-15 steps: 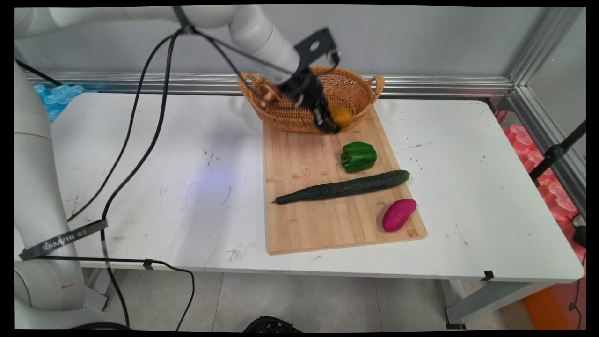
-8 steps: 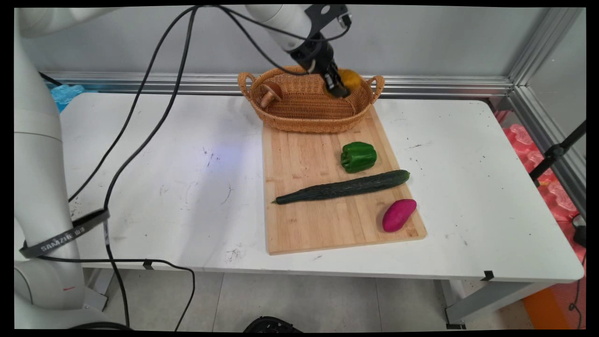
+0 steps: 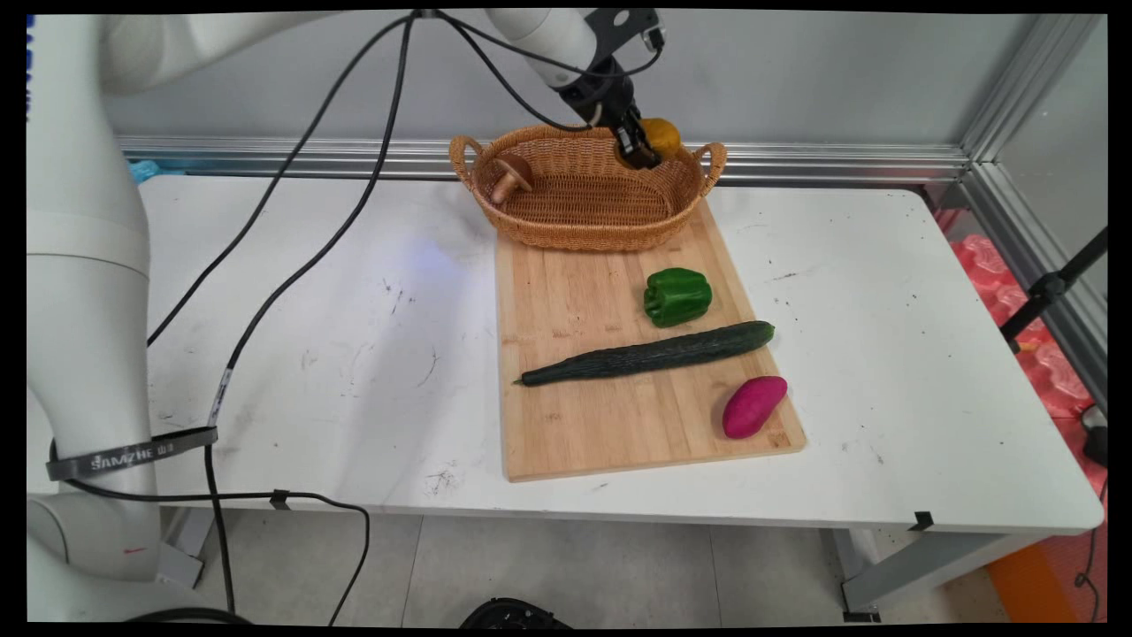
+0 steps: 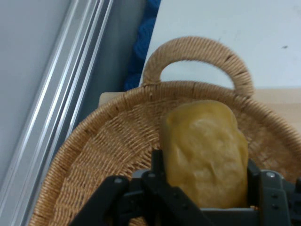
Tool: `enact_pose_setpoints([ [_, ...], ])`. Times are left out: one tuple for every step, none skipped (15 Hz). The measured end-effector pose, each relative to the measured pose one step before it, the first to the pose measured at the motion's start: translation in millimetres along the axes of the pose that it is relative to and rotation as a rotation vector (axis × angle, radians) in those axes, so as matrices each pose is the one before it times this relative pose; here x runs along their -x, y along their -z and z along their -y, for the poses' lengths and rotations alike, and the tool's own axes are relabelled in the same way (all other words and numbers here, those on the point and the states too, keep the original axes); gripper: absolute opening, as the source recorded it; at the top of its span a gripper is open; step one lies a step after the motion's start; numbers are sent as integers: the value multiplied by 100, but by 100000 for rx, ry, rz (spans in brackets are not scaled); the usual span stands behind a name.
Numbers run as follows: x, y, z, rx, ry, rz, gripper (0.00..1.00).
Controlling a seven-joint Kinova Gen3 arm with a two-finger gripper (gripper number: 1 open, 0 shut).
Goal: Place the picked object in the vegetable basket
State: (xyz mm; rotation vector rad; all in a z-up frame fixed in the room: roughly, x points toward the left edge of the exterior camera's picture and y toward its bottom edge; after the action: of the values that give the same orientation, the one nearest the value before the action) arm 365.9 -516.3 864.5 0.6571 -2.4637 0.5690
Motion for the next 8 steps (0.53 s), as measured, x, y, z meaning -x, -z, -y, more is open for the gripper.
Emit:
enact_pose_setpoints([
  [313,-730,526,-15,-631,149,0],
  [309,-668,499,-60,-586,146,0],
  [246,-556,417,-86,-447,184,0],
  [173,-355,254,0,-289,110,0],
  [243,-504,356,18,-426,190,0],
  [151,-314,214,47,-268,94,0],
  [224,-438,303,56,-356,136,0],
  [235,-474,314,90,-393,140,0],
])
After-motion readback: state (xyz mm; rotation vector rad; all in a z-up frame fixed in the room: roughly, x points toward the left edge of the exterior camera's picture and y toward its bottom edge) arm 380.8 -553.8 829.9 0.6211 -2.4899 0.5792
